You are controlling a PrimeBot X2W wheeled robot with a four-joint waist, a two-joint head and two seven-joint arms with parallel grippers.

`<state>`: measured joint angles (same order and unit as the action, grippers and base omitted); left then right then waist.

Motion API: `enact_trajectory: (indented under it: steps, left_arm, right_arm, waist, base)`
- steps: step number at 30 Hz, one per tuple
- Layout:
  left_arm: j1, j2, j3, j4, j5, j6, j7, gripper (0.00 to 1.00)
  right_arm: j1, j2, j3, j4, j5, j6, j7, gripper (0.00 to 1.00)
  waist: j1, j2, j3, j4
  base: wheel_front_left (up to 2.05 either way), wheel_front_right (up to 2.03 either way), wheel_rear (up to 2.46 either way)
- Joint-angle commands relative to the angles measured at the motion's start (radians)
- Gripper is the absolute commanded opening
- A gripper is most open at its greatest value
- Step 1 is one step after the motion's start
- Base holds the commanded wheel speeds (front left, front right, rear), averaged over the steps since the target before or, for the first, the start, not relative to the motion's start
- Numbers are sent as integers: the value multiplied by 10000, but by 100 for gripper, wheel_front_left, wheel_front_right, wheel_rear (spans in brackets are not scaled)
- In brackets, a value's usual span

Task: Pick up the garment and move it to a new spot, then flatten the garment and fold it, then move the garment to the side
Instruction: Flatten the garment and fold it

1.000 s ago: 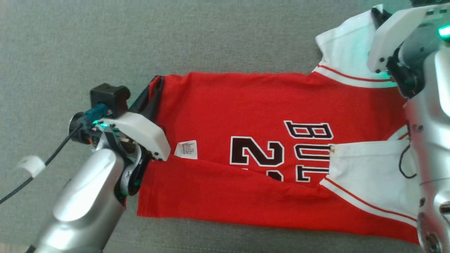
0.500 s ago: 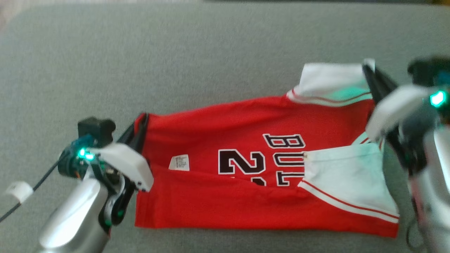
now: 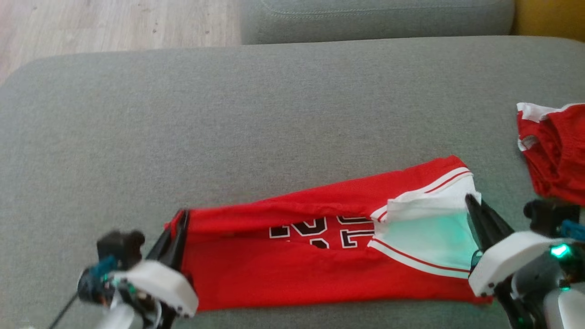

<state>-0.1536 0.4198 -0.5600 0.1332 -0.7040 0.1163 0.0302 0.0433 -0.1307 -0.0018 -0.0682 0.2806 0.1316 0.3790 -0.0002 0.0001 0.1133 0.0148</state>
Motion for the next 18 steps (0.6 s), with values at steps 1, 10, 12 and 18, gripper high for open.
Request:
enact_trajectory:
  steps: [1, 10, 12, 18]
  left_arm:
    - [-158, 228, 417, -150, 69, 130, -285, 0]
    - [1056, -351, 515, 186, -66, 315, -1828, 100]
    - [1262, -444, 549, 127, -56, 439, -2063, 100]
    - [1542, -586, 733, -332, 36, 975, -2334, 100]
  right_arm:
    - [-191, 16, 74, -400, -92, -9, -98, 21]
    - [896, 562, -685, -285, -518, -9, -650, 100]
    - [1082, 631, -880, -348, -568, -9, -674, 100]
    - [890, 655, -1106, -256, -844, -9, -322, 100]
  waist:
    - [2, -1, -47, -62]
    - [2, -1, -336, -84]
    - [2, -1, -412, -40]
    - [2, -1, -490, 228]
  base:
    - [0, 0, 0]
    - [0, 0, 0]
    - [0, 0, 0]
    - [0, 0, 0]
